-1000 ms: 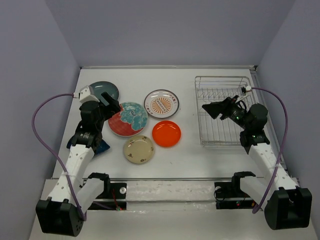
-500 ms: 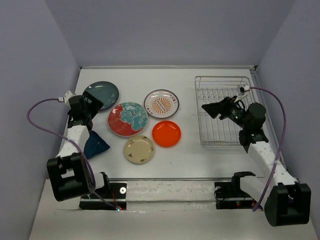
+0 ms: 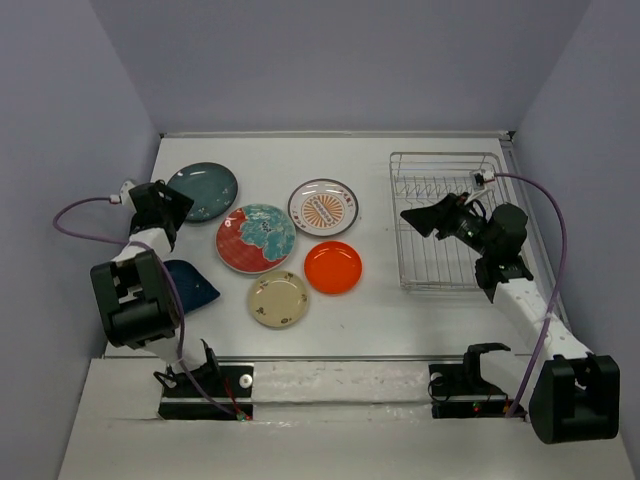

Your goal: Load the plates into the dish rack

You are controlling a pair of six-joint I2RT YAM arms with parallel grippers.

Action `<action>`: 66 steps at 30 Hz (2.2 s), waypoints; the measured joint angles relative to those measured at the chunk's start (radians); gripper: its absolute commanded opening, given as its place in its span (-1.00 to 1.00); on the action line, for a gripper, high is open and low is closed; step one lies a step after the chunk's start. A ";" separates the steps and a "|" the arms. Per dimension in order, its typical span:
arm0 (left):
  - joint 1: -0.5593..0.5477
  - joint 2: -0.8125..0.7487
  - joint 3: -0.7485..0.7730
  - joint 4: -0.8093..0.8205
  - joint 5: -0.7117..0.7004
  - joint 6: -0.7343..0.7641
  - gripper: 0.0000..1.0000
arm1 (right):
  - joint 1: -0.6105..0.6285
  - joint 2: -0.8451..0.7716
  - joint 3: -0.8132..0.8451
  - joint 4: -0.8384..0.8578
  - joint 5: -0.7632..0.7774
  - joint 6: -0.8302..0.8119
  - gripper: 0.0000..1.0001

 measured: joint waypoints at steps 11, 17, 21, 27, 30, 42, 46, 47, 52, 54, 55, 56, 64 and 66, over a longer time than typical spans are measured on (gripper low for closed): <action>0.000 0.177 0.095 0.022 -0.022 -0.045 0.55 | 0.000 -0.015 -0.003 0.000 0.000 -0.005 0.59; -0.002 0.243 0.117 0.025 -0.033 -0.068 0.48 | 0.000 -0.015 -0.003 -0.003 0.000 -0.005 0.59; -0.002 0.283 0.136 0.066 -0.034 -0.095 0.31 | 0.000 -0.015 -0.003 -0.003 0.001 -0.005 0.58; -0.002 0.333 0.140 0.153 -0.021 -0.140 -0.10 | 0.000 -0.008 -0.003 -0.003 0.001 -0.006 0.58; -0.001 0.352 0.139 0.189 -0.014 -0.166 -0.56 | 0.000 -0.002 -0.003 -0.004 0.001 -0.009 0.58; -0.006 0.320 0.076 0.362 0.035 -0.227 -0.88 | 0.006 0.003 -0.001 -0.012 0.000 -0.020 0.76; -0.006 0.236 0.014 0.347 0.042 -0.198 -0.89 | 0.048 0.045 0.042 -0.055 0.001 -0.026 0.83; -0.006 0.223 0.004 0.343 0.044 -0.198 -0.89 | 0.063 0.055 0.057 -0.069 0.002 -0.034 0.83; -0.006 0.134 -0.036 0.354 0.089 -0.205 -0.89 | 0.236 0.132 0.221 -0.177 0.069 -0.087 0.84; -0.006 0.100 -0.040 0.380 0.125 -0.211 -0.89 | 0.299 0.179 0.290 -0.187 0.086 -0.099 0.85; -0.006 0.079 -0.040 0.399 0.144 -0.214 -0.88 | 0.327 0.208 0.325 -0.192 0.093 -0.103 0.85; -0.006 0.057 -0.043 0.415 0.159 -0.217 -0.89 | 0.351 0.233 0.351 -0.199 0.101 -0.104 0.85; -0.058 -0.219 -0.158 0.540 0.228 -0.311 -0.89 | 0.467 0.459 0.554 -0.264 0.151 -0.111 0.87; -0.097 -0.275 -0.204 0.573 0.259 -0.351 -0.89 | 0.475 0.484 0.584 -0.275 0.159 -0.110 0.86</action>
